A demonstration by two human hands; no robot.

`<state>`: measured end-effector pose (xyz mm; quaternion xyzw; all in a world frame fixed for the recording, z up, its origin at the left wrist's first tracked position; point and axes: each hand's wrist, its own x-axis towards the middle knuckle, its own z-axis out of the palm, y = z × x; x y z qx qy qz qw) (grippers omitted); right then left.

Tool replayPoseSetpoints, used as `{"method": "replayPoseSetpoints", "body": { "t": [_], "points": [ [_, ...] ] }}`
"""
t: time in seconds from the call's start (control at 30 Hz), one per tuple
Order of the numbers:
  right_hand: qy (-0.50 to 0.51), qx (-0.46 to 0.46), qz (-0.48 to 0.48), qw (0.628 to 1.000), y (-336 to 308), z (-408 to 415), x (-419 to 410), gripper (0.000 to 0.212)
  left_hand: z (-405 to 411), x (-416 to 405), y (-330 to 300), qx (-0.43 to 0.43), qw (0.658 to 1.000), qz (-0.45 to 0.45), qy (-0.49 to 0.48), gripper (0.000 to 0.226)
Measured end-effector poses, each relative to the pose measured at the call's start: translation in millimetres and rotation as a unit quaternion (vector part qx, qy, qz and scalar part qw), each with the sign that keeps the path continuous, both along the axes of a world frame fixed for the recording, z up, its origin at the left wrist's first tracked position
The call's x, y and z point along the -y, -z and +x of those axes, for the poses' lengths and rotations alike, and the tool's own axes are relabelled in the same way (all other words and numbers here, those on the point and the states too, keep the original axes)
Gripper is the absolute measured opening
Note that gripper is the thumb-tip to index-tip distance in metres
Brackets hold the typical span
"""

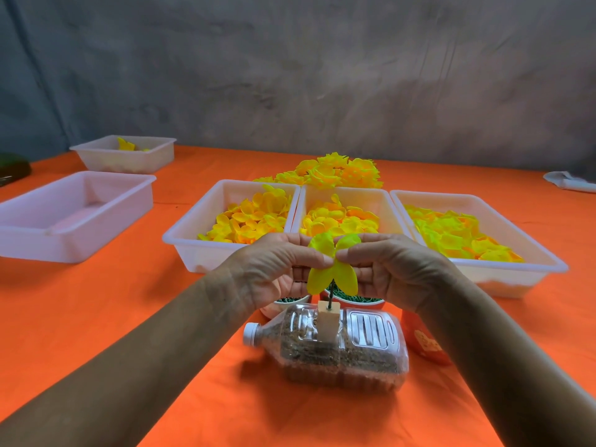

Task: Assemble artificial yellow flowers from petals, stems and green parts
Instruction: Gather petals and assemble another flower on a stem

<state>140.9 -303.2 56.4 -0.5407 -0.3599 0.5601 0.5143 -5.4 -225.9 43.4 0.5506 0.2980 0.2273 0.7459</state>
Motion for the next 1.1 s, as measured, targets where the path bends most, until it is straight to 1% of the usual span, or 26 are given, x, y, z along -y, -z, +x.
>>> {"method": "replayPoseSetpoints", "body": {
  "t": [0.07,0.13,0.17,0.23,0.27,0.4,0.5,0.53,0.57,0.63,0.67,0.8,0.87,0.93,1.03,1.1],
  "points": [
    [0.011,-0.023,-0.006,1.0,0,0,-1,0.043,0,0,1,0.009,1.0,-0.008,0.001,0.041],
    [0.027,-0.045,-0.015,0.999,2,0,-3,0.052,0,-1,2,0.017,1.0,-0.015,0.0,0.041],
    [0.029,-0.049,-0.02,0.998,3,0,-3,0.052,1,-1,3,0.019,1.0,-0.017,-0.001,0.045],
    [0.019,-0.052,-0.031,0.998,4,0,-4,0.04,2,-3,5,0.019,1.0,-0.021,-0.005,0.053],
    [0.013,-0.056,-0.038,0.998,4,0,-4,0.035,3,-4,6,0.018,1.0,-0.024,-0.008,0.054],
    [0.013,-0.081,-0.05,0.995,7,0,-3,0.035,4,-7,9,0.015,1.0,-0.027,-0.005,0.045],
    [0.005,-0.083,-0.053,0.995,9,-1,-2,0.036,4,-12,14,0.025,0.999,-0.034,0.004,0.061],
    [0.005,-0.085,-0.052,0.995,9,-1,-2,0.036,3,-15,17,0.026,0.999,-0.041,0.015,0.059],
    [0.005,-0.088,-0.051,0.995,9,-1,-3,0.035,1,-18,19,0.025,0.998,-0.042,0.036,0.049],
    [0.007,-0.095,-0.05,0.994,9,-1,-3,0.035,-2,-23,25,0.021,0.997,-0.029,0.071,0.02],
    [0.008,-0.099,-0.049,0.994,9,-1,-3,0.036,-3,-25,27,0.02,0.996,-0.021,0.079,0.014],
    [0.007,-0.103,-0.045,0.994,12,0,-2,0.041,-1,-28,29,0.012,0.995,-0.016,0.094,0.013],
    [0.008,-0.108,-0.043,0.993,13,-1,-3,0.04,0,-27,28,0.015,0.995,-0.019,0.099,0.014],
    [0.006,-0.112,-0.04,0.993,13,0,-3,0.036,0,-27,28,0.02,0.995,-0.015,0.101,0.015],
    [0.001,-0.123,-0.035,0.992,14,1,-4,0.023,-1,-28,28,0.026,0.994,-0.008,0.103,0.016],
    [-0.004,-0.124,-0.029,0.992,14,1,-4,0.021,-1,-29,30,0.027,0.995,-0.004,0.1,0.014]
  ]
}}
